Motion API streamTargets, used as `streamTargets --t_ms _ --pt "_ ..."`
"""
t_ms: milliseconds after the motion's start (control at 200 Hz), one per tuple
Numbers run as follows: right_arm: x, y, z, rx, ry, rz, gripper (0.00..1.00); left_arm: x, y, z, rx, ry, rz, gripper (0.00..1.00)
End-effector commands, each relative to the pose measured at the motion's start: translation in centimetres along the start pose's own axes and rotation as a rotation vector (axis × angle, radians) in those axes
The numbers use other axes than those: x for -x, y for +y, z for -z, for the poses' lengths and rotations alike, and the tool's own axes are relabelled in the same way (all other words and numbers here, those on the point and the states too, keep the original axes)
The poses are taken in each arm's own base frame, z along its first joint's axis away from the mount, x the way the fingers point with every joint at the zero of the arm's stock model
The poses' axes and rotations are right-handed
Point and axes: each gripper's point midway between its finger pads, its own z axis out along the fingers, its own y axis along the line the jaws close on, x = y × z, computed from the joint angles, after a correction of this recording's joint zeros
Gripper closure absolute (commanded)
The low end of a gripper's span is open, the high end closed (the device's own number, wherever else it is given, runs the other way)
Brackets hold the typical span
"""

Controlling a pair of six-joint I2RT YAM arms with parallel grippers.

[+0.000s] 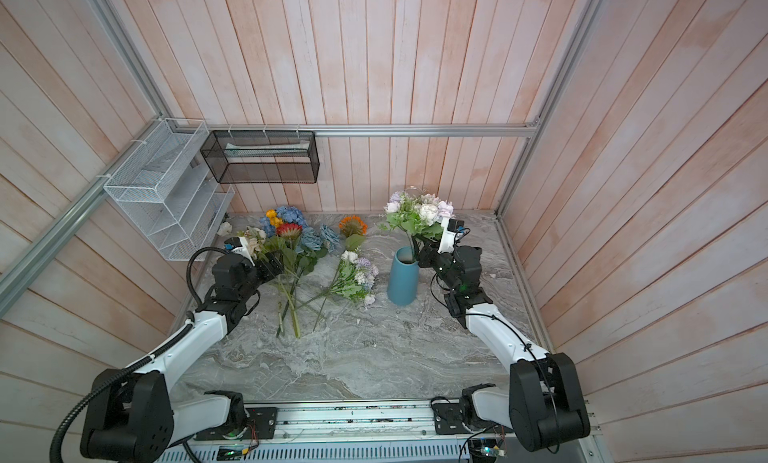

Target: Arrange the flowers into the vase

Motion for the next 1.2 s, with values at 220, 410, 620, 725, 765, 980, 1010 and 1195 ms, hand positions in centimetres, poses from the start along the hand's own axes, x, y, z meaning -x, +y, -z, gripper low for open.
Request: streamTargets --t_ms 220,410,620,725,765,980,1010,1195 --pt "0.5 -0.2 -0.2 -0.004 -0.013 0.007 0.55 -0.2 -1.5 -4.9 -0.047 0.143 -0.170 0.43" --pt "0.2 0.1 -0.4 0.014 0.009 0.023 0.54 -1.5 -1.3 -5.5 -0.054 0.185 -0.150 0.42" --pt "-0.9 1.5 0.3 0.064 0.122 0.127 0.46 -2.7 -1.4 -4.7 -0.085 0.193 -0.100 0.37" --pt "-1.6 1.3 0.6 0.059 0.148 0.144 0.36 -3.7 -1.2 -4.3 -0.096 0.209 -0.079 0.36" --pt "-1.8 1.1 0.5 0.050 0.152 0.145 0.33 -3.9 -1.2 -4.2 -0.101 0.214 -0.076 0.36" --pt "-1.3 -0.1 -1.5 0.009 0.143 0.132 0.28 -4.1 -1.3 -3.6 -0.107 0.216 -0.076 0.35" --pt "-1.1 -0.1 -1.7 0.011 0.138 0.131 0.27 -3.9 -1.3 -3.6 -0.110 0.210 -0.077 0.35" --pt "-0.6 0.2 -2.6 0.036 0.119 0.113 0.28 -3.0 -1.8 -3.5 -0.118 0.196 -0.110 0.36"
